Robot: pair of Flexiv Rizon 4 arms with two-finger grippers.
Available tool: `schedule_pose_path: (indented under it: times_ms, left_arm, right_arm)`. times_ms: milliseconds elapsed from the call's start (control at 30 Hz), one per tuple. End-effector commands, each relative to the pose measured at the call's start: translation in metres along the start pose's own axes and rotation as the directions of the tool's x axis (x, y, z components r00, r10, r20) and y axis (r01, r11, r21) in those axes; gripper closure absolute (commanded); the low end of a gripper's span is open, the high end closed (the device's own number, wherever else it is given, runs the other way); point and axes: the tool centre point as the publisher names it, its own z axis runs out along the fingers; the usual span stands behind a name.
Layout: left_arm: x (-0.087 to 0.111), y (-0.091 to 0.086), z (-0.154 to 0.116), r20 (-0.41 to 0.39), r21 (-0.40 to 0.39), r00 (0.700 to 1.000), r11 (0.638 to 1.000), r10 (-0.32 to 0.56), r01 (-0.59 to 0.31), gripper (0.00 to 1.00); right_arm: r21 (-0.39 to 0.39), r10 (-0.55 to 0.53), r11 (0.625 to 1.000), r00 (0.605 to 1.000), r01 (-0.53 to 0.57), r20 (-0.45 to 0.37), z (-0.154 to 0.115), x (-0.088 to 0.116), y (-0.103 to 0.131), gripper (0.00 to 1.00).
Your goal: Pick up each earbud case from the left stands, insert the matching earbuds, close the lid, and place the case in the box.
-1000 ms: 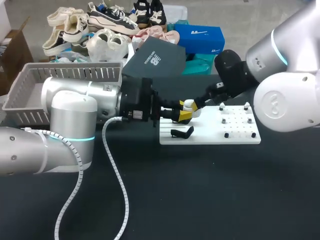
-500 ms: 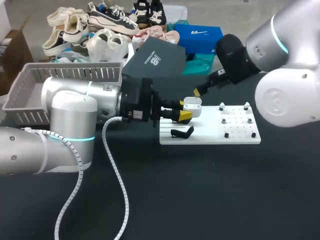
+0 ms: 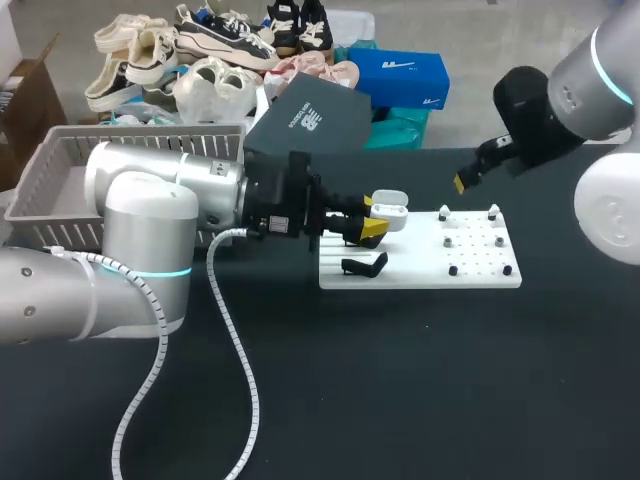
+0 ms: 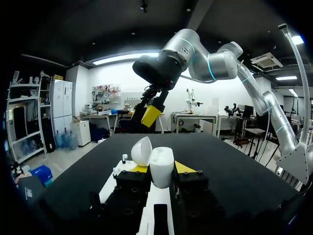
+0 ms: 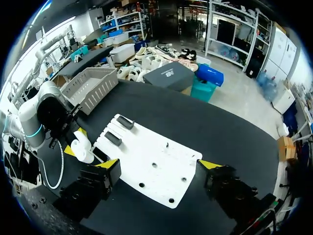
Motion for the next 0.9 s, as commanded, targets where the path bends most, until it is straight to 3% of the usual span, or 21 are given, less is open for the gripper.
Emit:
schedule_pose_path:
  times_ms: [33,333,500,833,867,900]
  left_arm:
    - [-0.003,0.005,0.001,0.003,0.003,1.0,1.0,0.013,-0.013,1.0]
    - [-0.004,0.006,0.001,0.021,0.01,0.999,0.999,0.049,-0.049,1.0]
    - [-0.004,0.006,0.001,0.021,0.01,0.999,0.999,0.049,-0.049,1.0]
    - [-0.004,0.006,0.001,0.021,0.01,0.999,0.999,0.049,-0.049,1.0]
    - [-0.004,0.006,0.001,0.021,0.01,0.999,0.999,0.049,-0.049,1.0]
    - [-0.004,0.006,0.001,0.021,0.01,0.999,0.999,0.049,-0.049,1.0]
  right_arm:
    - [0.067,0.015,0.998,1.0,-0.014,-0.002,-0.006,0.009,-0.008,0.0]
    - [0.151,-0.015,0.988,0.998,0.024,-0.06,0.005,0.014,-0.028,0.0]
    - [0.226,-0.086,0.968,0.992,0.106,-0.096,0.016,0.009,-0.036,0.0]
    - [0.265,-0.126,0.951,0.981,0.162,-0.146,0.044,0.007,-0.047,0.0]
    - [0.265,-0.127,0.95,0.979,0.166,-0.158,0.047,0.008,-0.048,0.37]
    - [0.268,-0.128,0.948,0.977,0.171,-0.169,0.05,0.008,-0.049,0.52]
